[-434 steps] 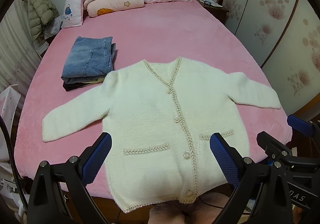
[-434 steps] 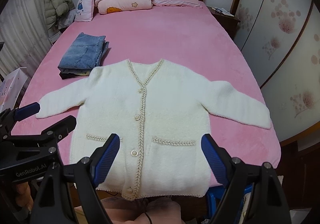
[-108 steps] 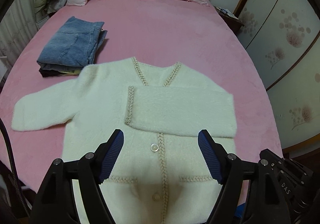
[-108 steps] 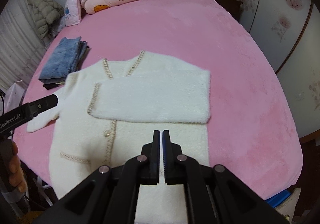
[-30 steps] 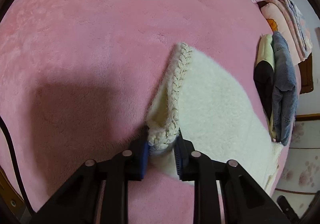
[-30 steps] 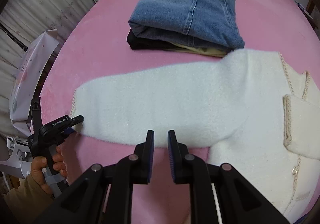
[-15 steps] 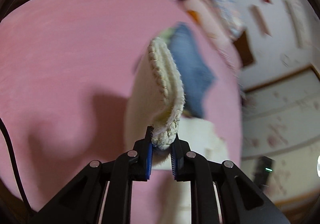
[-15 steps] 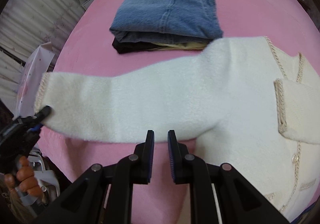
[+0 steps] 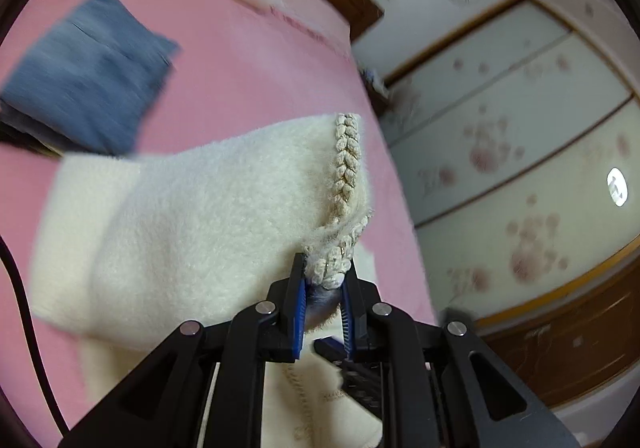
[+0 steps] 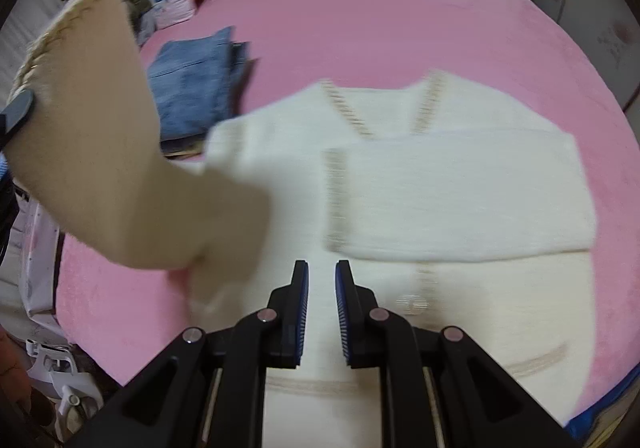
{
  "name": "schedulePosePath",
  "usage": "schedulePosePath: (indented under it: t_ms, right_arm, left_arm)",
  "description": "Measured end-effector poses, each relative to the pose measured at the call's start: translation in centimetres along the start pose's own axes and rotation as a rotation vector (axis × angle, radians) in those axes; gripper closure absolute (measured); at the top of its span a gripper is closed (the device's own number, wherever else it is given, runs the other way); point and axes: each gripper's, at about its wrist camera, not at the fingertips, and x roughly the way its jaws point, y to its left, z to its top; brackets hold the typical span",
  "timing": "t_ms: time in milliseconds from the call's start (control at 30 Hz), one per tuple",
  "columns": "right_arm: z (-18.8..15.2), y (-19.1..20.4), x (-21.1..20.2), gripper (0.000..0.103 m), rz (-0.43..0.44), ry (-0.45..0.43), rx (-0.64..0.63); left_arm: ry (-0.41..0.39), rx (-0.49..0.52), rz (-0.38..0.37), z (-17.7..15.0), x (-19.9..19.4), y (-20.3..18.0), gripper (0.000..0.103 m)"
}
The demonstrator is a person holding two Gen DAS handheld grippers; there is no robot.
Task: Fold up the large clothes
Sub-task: 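Grasp the other sleeve cuff with the left tool and fold it across the front, then lay the sleeve down with the left tool while the right tool presses the trim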
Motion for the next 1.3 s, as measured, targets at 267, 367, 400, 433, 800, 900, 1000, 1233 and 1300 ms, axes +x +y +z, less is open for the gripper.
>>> schedulePosePath:
  t_ms: [267, 367, 400, 433, 800, 900, 1000, 1233, 1300]
  right_arm:
    - [-0.3, -10.6, 0.9, 0.089, -0.056, 0.056, -0.055]
    - [0.1, -12.3, 1.3, 0.089, -0.026, 0.047, -0.049]
    - [0.3, -12.6, 1.5, 0.088, -0.015, 0.044, -0.046]
    - [0.5, -12.7, 1.8, 0.082, -0.005, 0.041, -0.041]
    - [4.8, -12.5, 7.4, 0.072, 0.112, 0.036, 0.003]
    - [5.8, -12.9, 9.6, 0.072, 0.125, 0.063, 0.012]
    - [6.5, -12.7, 11.6, 0.072, 0.131, 0.073, -0.005]
    - [6.1, -11.1, 13.4, 0.076, 0.088, 0.059, -0.012]
    - [5.9, -9.8, 12.4, 0.088, 0.084, 0.063, -0.077]
  left_arm:
    - [0.317, -0.122, 0.199, -9.1, 18.0, -0.6, 0.074]
    - [0.33, -0.163, 0.221, -10.5, 17.9, -0.6, 0.061]
    - [0.309, -0.147, 0.235, -10.1, 17.2, -1.2, 0.052]
    - [0.27, -0.118, 0.264, -9.5, 15.7, -1.5, 0.043]
    - [-0.013, -0.222, 0.673, -8.5, 0.4, 8.7, 0.024]
    - [-0.031, -0.301, 0.726, -9.6, -0.2, 12.0, 0.024]
    - [-0.026, -0.328, 0.739, -10.3, -0.2, 13.6, 0.024]
    - [0.0, -0.292, 0.736, -9.5, 2.6, 13.7, 0.024]
    - [-0.001, -0.282, 0.736, -9.2, 3.5, 13.4, 0.024]
